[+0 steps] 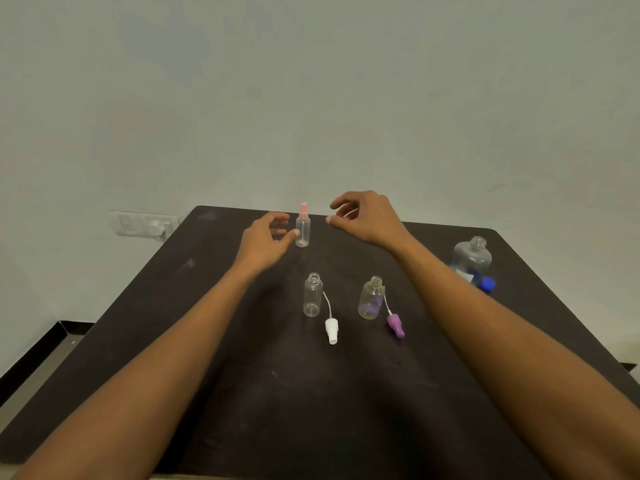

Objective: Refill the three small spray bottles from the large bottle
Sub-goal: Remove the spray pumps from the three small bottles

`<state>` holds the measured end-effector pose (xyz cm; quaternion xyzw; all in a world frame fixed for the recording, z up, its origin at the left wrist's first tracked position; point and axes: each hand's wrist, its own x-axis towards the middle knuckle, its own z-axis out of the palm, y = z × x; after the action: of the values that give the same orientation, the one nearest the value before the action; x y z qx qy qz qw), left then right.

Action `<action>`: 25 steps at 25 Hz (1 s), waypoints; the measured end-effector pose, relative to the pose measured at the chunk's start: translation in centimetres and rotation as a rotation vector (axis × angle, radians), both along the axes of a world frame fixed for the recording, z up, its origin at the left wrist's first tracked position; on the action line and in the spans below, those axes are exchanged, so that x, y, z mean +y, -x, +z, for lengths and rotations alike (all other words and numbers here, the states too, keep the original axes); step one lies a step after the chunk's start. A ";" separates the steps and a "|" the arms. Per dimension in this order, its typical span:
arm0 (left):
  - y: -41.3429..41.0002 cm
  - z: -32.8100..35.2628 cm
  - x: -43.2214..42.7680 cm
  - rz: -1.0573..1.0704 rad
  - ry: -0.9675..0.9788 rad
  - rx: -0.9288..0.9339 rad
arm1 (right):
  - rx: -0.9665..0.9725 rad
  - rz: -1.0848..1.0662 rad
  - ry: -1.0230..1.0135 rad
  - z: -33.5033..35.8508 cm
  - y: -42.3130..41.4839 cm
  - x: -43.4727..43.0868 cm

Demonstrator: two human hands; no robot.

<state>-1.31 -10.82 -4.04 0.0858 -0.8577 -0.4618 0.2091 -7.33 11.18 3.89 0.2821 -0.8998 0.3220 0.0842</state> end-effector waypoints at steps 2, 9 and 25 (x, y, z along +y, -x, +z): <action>2.7 -1.0 -0.5 0.003 0.021 -0.060 | -0.006 0.014 -0.084 0.2 3.1 -1.7; 8.9 -2.4 -0.8 -0.018 0.022 -0.073 | -0.020 0.051 -0.175 -1.7 9.7 -5.8; 8.6 -1.7 -0.5 0.032 0.102 0.021 | 0.016 0.122 -0.265 -1.1 9.8 -8.3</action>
<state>-9.88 -11.37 -5.73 0.0838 -0.8764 -0.4149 0.2296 -17.15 2.88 2.82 0.3472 -0.9150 0.2028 0.0336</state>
